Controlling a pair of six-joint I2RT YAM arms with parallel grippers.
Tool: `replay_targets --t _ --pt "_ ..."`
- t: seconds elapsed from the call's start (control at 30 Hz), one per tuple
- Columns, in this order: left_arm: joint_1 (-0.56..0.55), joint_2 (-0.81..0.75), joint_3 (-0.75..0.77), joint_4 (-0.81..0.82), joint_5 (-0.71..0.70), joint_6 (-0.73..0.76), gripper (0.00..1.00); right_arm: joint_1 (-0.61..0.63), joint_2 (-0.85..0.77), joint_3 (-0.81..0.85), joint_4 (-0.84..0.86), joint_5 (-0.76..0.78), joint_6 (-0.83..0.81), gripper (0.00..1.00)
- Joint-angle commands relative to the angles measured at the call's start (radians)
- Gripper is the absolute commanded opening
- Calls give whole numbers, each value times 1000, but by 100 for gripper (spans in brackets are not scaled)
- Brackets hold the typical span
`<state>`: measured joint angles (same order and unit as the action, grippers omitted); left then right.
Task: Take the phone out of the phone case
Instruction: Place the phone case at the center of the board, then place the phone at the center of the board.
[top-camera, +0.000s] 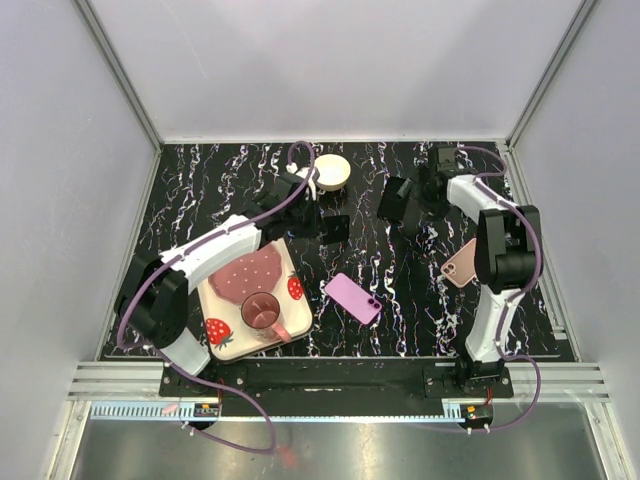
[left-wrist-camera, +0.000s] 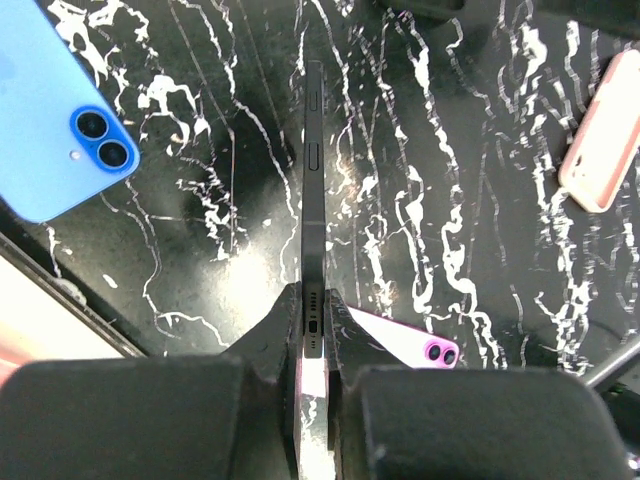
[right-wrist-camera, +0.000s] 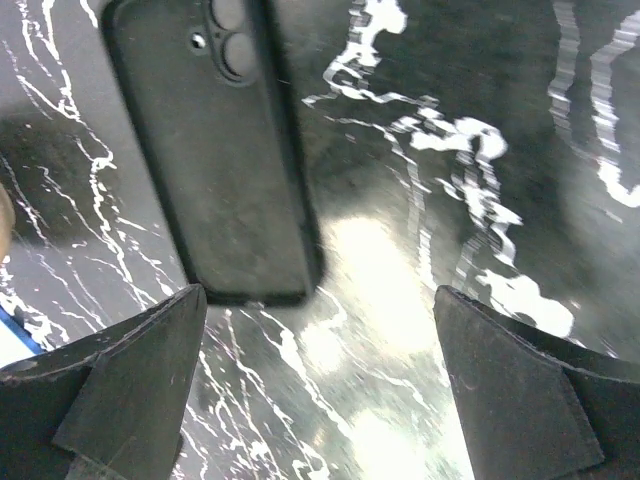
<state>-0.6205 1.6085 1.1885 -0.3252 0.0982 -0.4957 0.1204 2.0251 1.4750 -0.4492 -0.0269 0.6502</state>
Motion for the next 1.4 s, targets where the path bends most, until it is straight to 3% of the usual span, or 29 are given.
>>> replay_targets --t 0.0,0.07,0.2,0.3,0.37,0.43,0.6,0.77,0.97,1.17,1.37 --pt "48 -4 19 156 127 -46 0 -2 -207 -114 -85 191 -21 100" --pt "62 54 60 140 266 -46 0 -2 -242 -160 -88 199 -4 100" --pt "62 142 80 173 318 -93 0 -2 -333 -269 -102 182 26 100" --pt "64 189 62 161 218 -116 0 -1 -406 -326 -108 163 31 100" --pt "68 232 97 92 74 -81 0 -1 -446 -358 -108 153 46 100" --pt "77 270 124 69 66 -60 1 -2 -497 -406 -108 150 51 100" --pt "84 298 111 66 71 -78 39 -2 -574 -472 -112 171 34 100" --pt "84 291 86 64 37 -84 57 -2 -629 -484 -160 237 8 100" --pt "84 196 65 17 -21 -47 66 -2 -726 -492 -203 257 -9 100" --pt "84 -48 -26 -14 -55 -26 69 -1 -833 -493 -246 286 -37 100" --pt "84 -358 -217 -31 -153 -6 71 -1 -905 -590 -218 298 -52 100"
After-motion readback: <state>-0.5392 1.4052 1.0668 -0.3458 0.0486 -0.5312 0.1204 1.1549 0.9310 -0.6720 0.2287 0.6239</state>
